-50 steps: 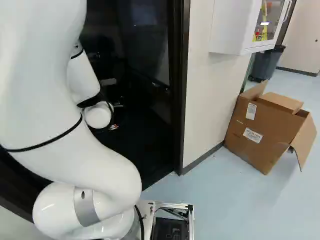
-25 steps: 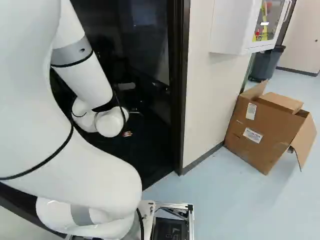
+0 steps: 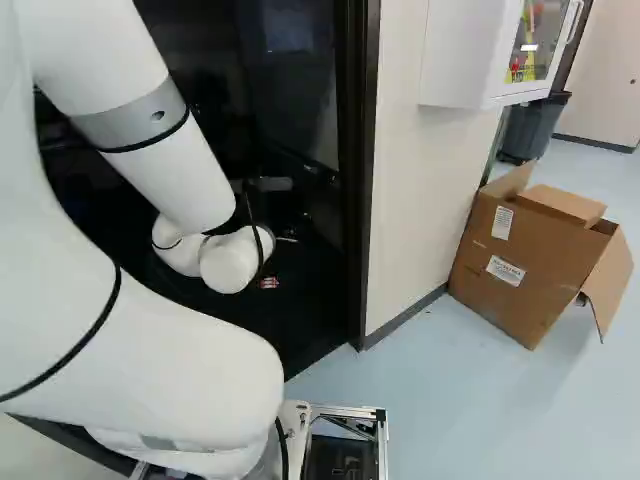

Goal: Open the door and move inside

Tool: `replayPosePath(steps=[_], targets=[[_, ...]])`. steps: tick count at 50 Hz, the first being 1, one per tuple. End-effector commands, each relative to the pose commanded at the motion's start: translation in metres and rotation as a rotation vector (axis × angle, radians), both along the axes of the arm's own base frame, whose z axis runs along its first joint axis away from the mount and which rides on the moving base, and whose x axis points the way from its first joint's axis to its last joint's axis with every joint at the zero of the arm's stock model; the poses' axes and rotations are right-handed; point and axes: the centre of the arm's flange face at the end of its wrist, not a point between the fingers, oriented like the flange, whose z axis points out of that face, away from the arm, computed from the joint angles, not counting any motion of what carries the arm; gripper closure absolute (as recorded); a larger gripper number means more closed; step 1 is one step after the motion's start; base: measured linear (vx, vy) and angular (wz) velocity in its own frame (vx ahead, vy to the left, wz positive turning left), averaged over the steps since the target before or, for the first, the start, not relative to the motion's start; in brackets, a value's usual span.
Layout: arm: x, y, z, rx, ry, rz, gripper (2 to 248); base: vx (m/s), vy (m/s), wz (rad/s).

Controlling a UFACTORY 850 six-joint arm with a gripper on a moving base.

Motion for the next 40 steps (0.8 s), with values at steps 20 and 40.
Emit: replayPosePath(steps=[20,40], targets=[[-0.014,-0.015,-0.005,0.000,0.009,-0.052,3,0.000,0.000,0.000],[-0.017,-0.018,-0.006,0.000,0.011,-0.062,3,0.000,0.000,0.000]])
